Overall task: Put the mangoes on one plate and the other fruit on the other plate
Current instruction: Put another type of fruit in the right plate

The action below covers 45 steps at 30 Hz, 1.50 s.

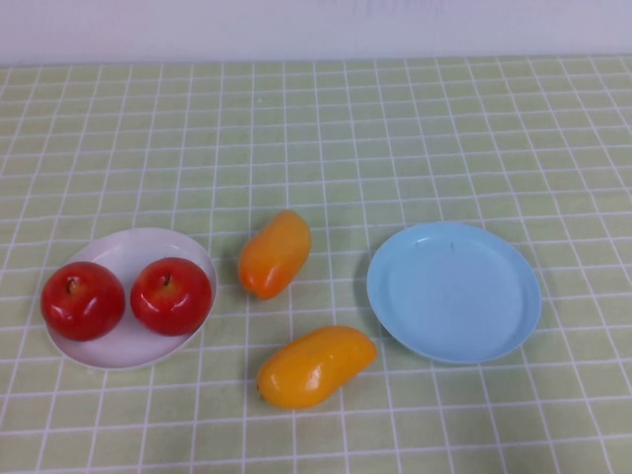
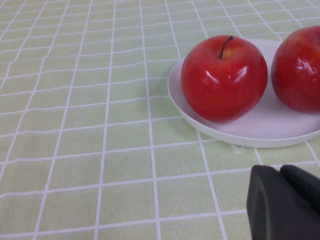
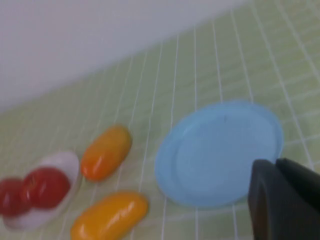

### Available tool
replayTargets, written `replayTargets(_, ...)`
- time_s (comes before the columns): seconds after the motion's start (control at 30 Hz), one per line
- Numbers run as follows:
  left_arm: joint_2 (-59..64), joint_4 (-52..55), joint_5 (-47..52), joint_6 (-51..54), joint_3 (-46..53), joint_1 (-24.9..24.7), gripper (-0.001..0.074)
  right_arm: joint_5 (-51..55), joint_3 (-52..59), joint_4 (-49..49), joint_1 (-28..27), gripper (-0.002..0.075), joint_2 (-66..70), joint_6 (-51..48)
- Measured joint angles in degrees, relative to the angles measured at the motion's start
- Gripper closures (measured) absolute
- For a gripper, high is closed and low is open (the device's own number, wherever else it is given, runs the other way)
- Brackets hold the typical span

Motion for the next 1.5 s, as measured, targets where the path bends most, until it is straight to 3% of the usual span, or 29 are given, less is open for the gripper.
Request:
replayTargets(0.2,0.0,0.0,0.0,0.0,0.0,0.0,0.0731,19.7,-15.9,-0.4,0.0,0.0742,21.5,-9.4)
replayTargets(0.47,0.0,0.1,0.0,0.0,0.0,0.0,0.0731,24.1,-28.3,0.0,1.3,0.0742,44.5,-19.2)
replayTargets(0.87,0.0,0.1,0.0,0.0,0.0,0.0,0.0731,26.3,-48.8,-7.6,26.3,0.0742,67.7,-21.6)
replayTargets(1.1,0.0,0.2,0.0,0.0,0.0,0.0,0.0731,33.4,-57.8,-14.3,33.2,0.0724,76.1,-22.5)
replayTargets(1.23,0.0,0.2,0.0,0.0,0.0,0.0,0.0731,36.4,-60.8,-13.9,33.7,0.0621,79.0,-29.1)
replayTargets(1.5,0.0,0.2,0.0,0.0,0.0,0.0,0.0731,37.8,-63.1,-6.1,34.2,0.0272,81.7,-57.0)
